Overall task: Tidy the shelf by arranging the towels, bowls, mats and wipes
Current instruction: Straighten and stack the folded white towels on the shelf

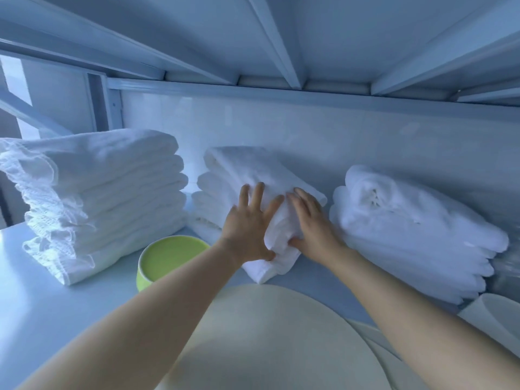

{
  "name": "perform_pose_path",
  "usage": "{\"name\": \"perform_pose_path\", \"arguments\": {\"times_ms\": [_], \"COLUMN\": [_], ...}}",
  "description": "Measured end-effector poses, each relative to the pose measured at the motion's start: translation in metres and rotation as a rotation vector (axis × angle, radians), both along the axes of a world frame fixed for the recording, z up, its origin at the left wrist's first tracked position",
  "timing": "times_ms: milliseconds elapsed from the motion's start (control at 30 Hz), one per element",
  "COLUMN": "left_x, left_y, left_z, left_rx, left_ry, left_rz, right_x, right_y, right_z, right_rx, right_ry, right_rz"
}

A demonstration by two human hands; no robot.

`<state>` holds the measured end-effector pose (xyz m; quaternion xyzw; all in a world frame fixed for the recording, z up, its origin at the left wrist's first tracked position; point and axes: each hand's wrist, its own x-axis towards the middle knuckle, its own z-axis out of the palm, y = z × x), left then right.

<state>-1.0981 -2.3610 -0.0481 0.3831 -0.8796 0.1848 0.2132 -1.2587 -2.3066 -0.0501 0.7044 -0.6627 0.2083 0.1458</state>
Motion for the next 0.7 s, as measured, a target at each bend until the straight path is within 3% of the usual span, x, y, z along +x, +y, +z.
{"name": "perform_pose_path", "arguments": {"times_ms": [467,700], "left_x": [0.031,0.016], "left_y": [-0.007,0.010], "left_z": [0.005,-0.001], "left_rx": [0.132,0.187], "left_ry": [0.097,0.017], "left_rz": [-0.122,-0.054], "right_x": [0.015,-0.004], "right_y": [0.001,0.023], "right_z": [0.003,0.003], "right_rx": [-0.118,0.140], "right_ry": [0.103,0.196], "right_rz": [0.034,0.047]}}
